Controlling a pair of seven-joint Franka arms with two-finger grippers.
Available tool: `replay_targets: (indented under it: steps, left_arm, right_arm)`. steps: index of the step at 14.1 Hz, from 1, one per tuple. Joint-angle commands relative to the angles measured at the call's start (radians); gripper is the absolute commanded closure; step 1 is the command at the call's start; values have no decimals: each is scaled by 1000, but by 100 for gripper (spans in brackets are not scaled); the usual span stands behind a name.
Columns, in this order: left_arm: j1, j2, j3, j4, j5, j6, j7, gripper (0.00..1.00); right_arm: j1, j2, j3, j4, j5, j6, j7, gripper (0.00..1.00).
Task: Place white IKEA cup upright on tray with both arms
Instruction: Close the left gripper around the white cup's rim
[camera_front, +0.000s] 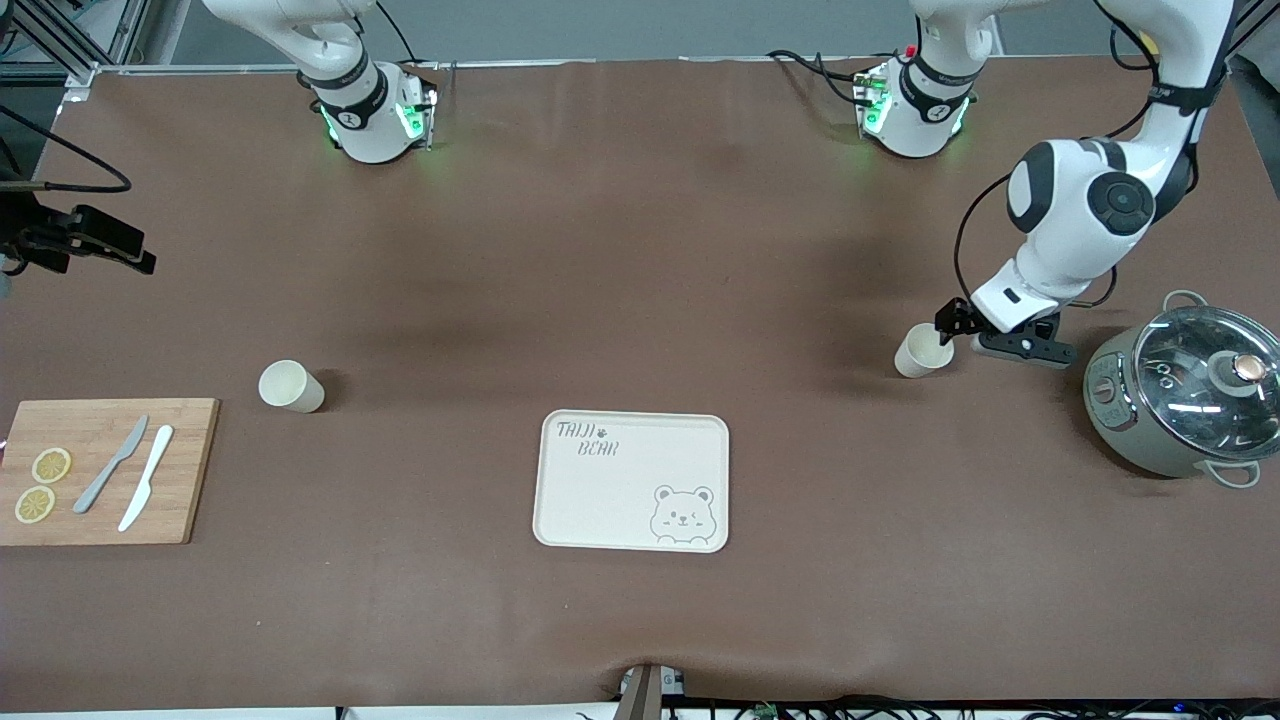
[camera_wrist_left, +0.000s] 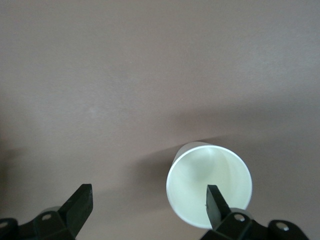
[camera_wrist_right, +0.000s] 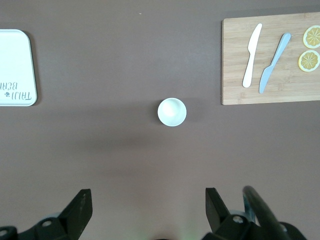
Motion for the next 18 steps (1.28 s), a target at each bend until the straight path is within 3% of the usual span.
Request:
replay_targets:
  steps: [1, 15, 16, 18]
  left_arm:
    - [7, 49, -6, -16, 15, 86, 4, 0]
    - [1, 92, -8, -16, 15, 100, -12, 0]
    - [1, 92, -8, -18, 15, 100, -15, 2]
    - [-1, 96, -8, -18, 15, 100, -34, 34]
  right_arm:
    - [-12, 3, 5, 6, -2, -9, -9, 0]
    - [-12, 25, 5, 6, -8, -9, -11, 0]
    - [-12, 35, 5, 6, -11, -9, -12, 0]
    - [-12, 37, 5, 6, -11, -9, -11, 0]
